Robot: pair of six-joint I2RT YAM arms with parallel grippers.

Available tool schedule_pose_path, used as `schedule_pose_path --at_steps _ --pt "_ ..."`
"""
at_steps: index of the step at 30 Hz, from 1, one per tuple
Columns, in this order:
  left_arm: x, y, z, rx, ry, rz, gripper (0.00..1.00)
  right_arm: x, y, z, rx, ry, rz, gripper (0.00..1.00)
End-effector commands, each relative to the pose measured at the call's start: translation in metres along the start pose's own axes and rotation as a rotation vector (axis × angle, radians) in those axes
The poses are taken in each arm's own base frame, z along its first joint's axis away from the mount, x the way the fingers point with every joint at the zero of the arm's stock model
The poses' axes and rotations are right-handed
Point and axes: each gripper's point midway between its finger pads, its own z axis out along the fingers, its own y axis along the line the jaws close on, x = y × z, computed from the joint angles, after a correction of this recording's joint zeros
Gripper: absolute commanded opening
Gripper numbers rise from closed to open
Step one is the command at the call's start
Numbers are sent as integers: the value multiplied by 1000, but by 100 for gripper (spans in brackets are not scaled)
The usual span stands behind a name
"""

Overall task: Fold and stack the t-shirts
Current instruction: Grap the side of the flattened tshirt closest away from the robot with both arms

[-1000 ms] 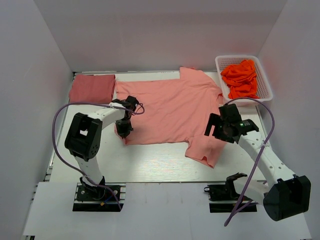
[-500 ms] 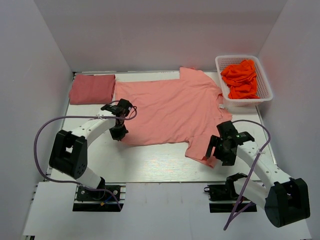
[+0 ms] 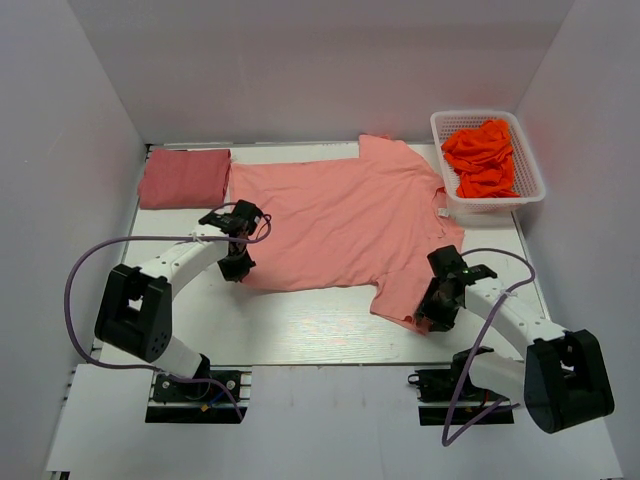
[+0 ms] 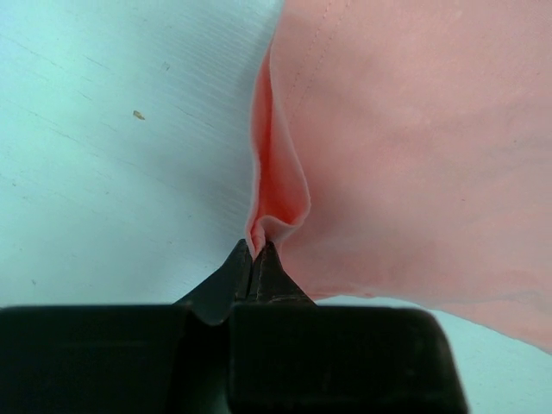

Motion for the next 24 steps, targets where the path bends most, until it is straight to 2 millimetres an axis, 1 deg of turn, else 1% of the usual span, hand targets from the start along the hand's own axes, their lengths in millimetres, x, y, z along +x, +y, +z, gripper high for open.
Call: schedule_pose_path --at_steps 1,2,3,4,5,6,7,9,10,11,12,13,14,15,16,18,19,21,22,23,24 --pt "-10 -1 -8 32 -44 -36 0 4 2 10 -13 19 54 33" --pt "-10 -1 -8 32 -44 -36 0 4 2 10 -8 20 61 26" --pt "-10 -1 -8 32 -44 -36 0 5 1 10 -4 20 65 17" --pt "-7 0 -6 25 -39 -33 0 4 -2 8 13 14 68 0" --pt "-6 2 -6 19 -33 -40 0 5 -4 6 21 15 60 0" --pt "-4 6 -3 8 -25 -45 0 2 -2 4 9 3 60 0" --pt "-4 6 -3 8 -25 -45 0 -1 -5 0 21 -22 67 0" --pt "5 14 0 -12 -7 -36 0 -9 -6 -7 33 -60 86 0" --pt "4 15 1 -20 -15 -36 0 -10 -9 -9 50 -69 78 0" --pt "5 21 0 -37 -20 -44 0 -11 -10 -14 58 -66 71 0" --pt "5 21 0 -37 -20 -44 0 -14 -7 -19 47 -71 64 0" --pt "4 21 -2 -30 -26 -48 0 -9 -12 -21 67 -49 48 0" --pt "3 22 -1 -37 -34 -48 0 -11 -6 -25 39 -48 36 0" --pt "-2 19 -6 -21 -49 -56 0 -13 0 -29 16 -48 22 0" --pt "-5 14 -8 4 -59 -65 0 -14 10 -34 -33 -39 -3 0" --pt "-15 7 -14 32 -84 -70 0 -19 20 -39 -73 -46 -18 0" --pt "-20 3 -16 40 -91 -74 0 -33 35 -51 -124 -84 -34 0" --pt "-24 -2 -17 44 -95 -76 0 -43 45 -55 -140 -96 -56 0" --pt "-30 -7 -19 58 -107 -83 0 -63 60 -72 -179 -157 -65 0" --pt "-31 -9 -16 50 -100 -78 0 -68 62 -67 -153 -144 -64 0" --pt "-33 -12 -16 50 -99 -78 0 -84 69 -76 -159 -185 -52 0"
